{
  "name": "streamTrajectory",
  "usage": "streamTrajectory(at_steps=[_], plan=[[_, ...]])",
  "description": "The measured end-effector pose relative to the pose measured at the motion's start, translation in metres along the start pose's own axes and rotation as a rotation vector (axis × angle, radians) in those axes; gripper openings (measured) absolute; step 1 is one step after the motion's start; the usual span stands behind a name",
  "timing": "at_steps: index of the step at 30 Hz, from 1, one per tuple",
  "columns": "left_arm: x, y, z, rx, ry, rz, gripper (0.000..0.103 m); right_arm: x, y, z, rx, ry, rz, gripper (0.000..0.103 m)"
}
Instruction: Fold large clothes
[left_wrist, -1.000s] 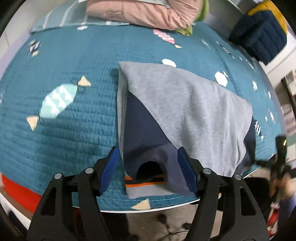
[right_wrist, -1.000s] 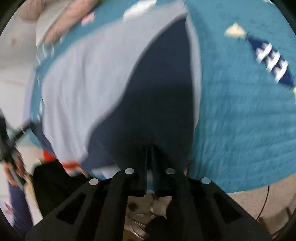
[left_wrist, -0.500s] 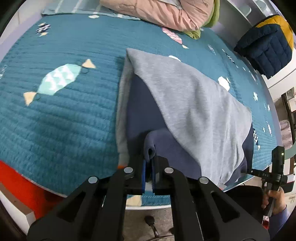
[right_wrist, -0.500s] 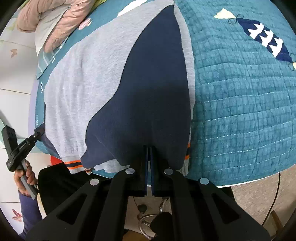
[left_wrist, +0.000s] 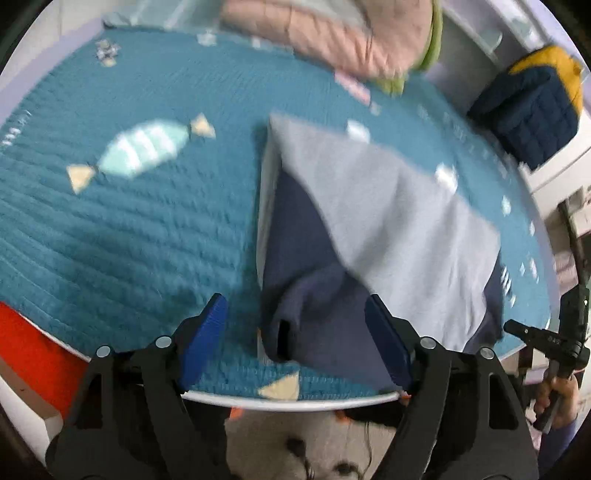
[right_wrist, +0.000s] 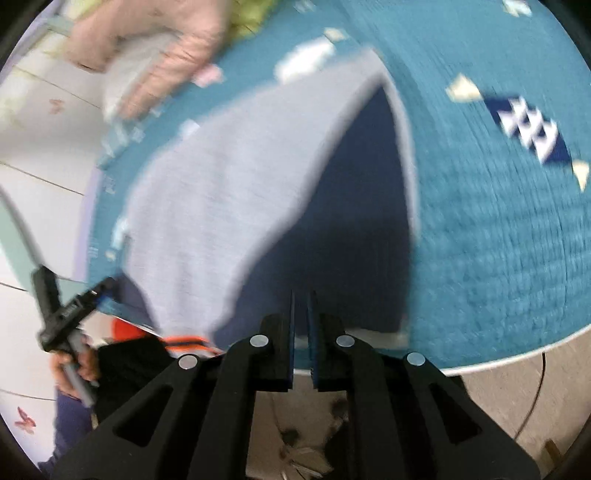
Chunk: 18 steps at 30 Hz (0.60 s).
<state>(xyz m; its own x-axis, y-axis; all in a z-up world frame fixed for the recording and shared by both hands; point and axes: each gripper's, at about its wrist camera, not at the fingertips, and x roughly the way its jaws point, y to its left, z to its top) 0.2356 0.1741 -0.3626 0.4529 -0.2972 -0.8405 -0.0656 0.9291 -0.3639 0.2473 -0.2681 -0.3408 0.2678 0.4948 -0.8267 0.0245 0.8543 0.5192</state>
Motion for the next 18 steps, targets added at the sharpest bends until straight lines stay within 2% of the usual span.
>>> streamTrajectory(at_steps=[2,6,11,15,18], plan=[[-0.002,0.004,0.004,-0.033,-0.008,-0.019,0.078,0.004,0.022,0.013,-0.027,-0.026,0.039,0.007],[0.02,0.009,0.008,-0.056,0.05,0.027,0.079,0.03,0.063,0.04,-0.093,-0.044,0.061,0.005],[0.049,0.003,0.002,-0.018,0.109,0.058,0.079,0.08,0.104,0.078,-0.119,-0.039,0.059,0.005],[0.063,0.003,-0.002,-0.006,0.113,0.063,0.082,0.121,0.116,0.105,-0.15,-0.007,-0.045,0.005],[0.066,0.002,-0.001,0.02,0.112,0.064,0.084,0.159,0.103,0.111,-0.117,0.078,-0.103,0.001]])
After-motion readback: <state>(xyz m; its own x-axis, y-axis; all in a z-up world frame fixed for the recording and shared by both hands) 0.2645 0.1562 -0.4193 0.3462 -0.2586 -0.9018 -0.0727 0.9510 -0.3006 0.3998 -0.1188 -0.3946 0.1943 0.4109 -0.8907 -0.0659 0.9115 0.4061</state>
